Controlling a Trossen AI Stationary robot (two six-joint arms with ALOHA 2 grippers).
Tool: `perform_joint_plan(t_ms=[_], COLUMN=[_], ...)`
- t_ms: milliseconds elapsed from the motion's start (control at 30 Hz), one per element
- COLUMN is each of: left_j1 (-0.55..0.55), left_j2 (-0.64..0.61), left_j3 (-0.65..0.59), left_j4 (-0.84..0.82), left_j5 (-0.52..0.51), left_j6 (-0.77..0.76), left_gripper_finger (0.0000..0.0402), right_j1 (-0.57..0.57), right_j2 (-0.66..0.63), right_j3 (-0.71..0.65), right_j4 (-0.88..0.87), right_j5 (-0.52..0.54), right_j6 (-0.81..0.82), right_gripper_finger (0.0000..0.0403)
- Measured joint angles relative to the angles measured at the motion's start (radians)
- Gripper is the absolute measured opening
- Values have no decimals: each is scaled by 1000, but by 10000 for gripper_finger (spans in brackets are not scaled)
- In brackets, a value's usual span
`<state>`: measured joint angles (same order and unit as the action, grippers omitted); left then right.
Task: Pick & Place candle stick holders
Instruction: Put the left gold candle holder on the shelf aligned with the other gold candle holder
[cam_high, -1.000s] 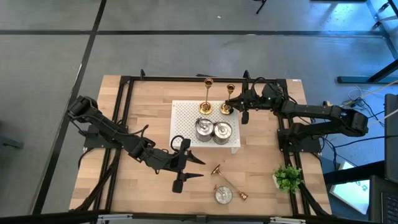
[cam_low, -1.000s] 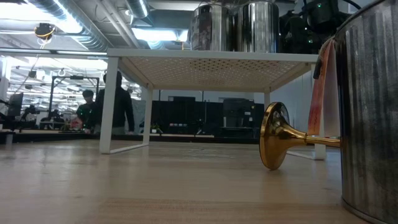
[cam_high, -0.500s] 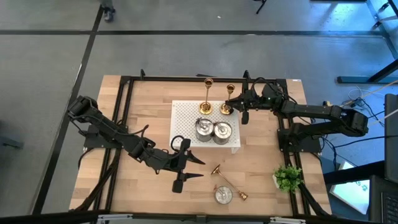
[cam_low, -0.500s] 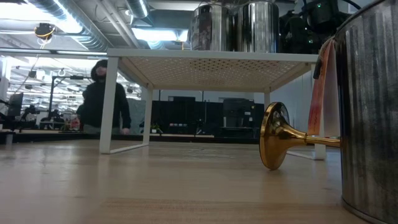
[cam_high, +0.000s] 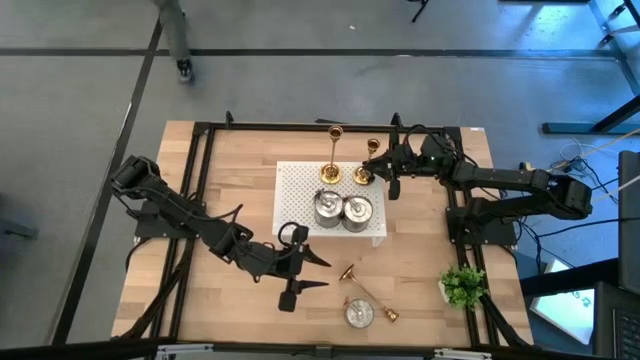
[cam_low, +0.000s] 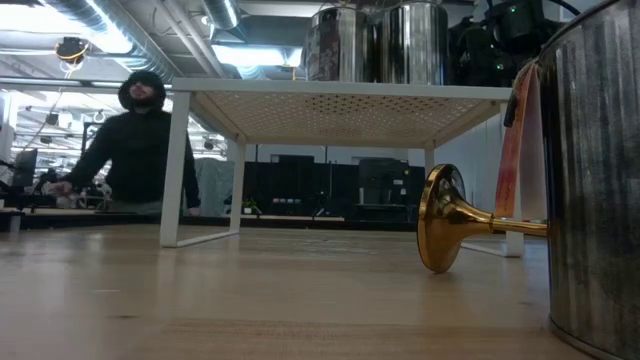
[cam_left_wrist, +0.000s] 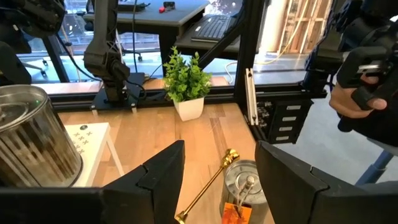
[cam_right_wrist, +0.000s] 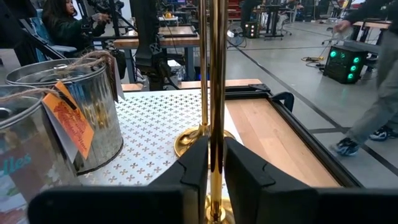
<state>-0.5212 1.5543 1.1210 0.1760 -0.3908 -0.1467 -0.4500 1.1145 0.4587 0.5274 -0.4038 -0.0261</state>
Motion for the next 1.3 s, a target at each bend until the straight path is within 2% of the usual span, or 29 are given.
perform_joint_plan(t_ms=[733,1300], left_j1=[-2,-3], left_j2=[0,0], left_j3=[0,0], left_j4=[0,-9], left_j5=[0,19], left_j6=[-8,-8], left_gripper_finger=[190,190], right_j1=[0,27], right_j2=[0,-29], right_j3=[0,1], right_j4=[8,11], right_j5=[-19,-19], right_j6=[-11,11], right_gripper_finger=[62,208])
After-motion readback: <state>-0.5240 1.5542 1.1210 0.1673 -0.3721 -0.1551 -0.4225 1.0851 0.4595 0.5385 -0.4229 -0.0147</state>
